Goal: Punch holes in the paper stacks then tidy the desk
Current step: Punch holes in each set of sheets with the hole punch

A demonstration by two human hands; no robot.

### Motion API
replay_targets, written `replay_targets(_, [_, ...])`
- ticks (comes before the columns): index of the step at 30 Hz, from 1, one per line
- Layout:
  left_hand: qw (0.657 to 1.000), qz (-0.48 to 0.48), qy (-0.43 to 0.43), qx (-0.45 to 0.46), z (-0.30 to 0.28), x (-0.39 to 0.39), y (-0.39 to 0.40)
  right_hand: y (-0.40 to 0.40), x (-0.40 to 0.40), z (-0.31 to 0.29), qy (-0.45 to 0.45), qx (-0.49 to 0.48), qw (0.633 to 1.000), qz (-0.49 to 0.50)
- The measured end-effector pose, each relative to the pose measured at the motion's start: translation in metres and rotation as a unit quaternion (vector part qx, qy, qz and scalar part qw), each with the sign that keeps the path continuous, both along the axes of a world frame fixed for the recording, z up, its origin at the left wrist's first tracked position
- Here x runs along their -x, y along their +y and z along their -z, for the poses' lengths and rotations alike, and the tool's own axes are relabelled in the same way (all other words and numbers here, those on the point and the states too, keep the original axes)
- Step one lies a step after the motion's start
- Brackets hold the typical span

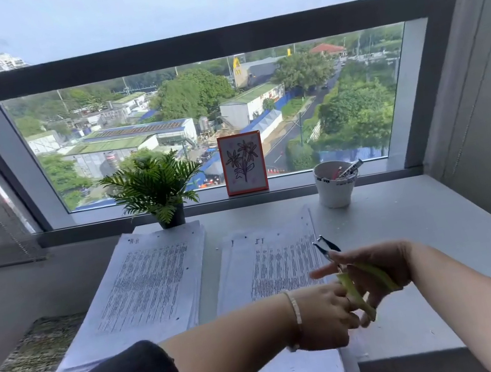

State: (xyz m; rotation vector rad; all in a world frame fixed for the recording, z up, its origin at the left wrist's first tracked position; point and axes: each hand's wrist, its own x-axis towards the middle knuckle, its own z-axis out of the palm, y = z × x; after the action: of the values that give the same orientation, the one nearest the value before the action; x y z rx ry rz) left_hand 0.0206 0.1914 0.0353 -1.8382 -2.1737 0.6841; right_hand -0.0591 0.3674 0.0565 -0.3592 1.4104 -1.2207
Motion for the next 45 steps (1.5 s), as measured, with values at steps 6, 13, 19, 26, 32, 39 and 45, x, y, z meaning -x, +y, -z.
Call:
replay_targets(6, [0.920,-0.188,-0.019,-0.344,0.020,-0.020,-0.035,-0.013,-0.007,0.014,0.037,-0.056,0.995,0.070])
replay_targets(13, [0.438,-0.655,-0.308,-0.533,0.020,-0.016,-0.142,-0.013,-0.015,0.000,-0.001,0.100,0.983,0.157])
replay_targets(19, [0.261,-0.640,-0.545,-0.474,0.004,-0.007,-0.174,-0.018,-0.016,-0.007,0.005,0.200,0.969,0.146])
replay_targets(26, [0.193,-0.401,-0.501,-0.742,-0.015,-0.014,-0.186,-0.045,-0.023,-0.034,0.181,0.170,0.958,0.144])
replay_targets(32, [0.284,-0.434,-0.307,-0.798,-0.045,-0.048,-0.235,-0.124,-0.049,-0.059,0.218,0.168,0.942,0.192])
replay_targets(39, [0.222,-0.664,-0.302,-0.647,-0.028,-0.130,-0.320,-0.204,-0.086,-0.016,0.069,0.092,0.990,0.083])
replay_targets(45, [0.193,-0.738,-0.271,-0.587,0.004,-0.149,-0.342,-0.250,-0.091,0.021,0.059,0.024,0.995,0.081])
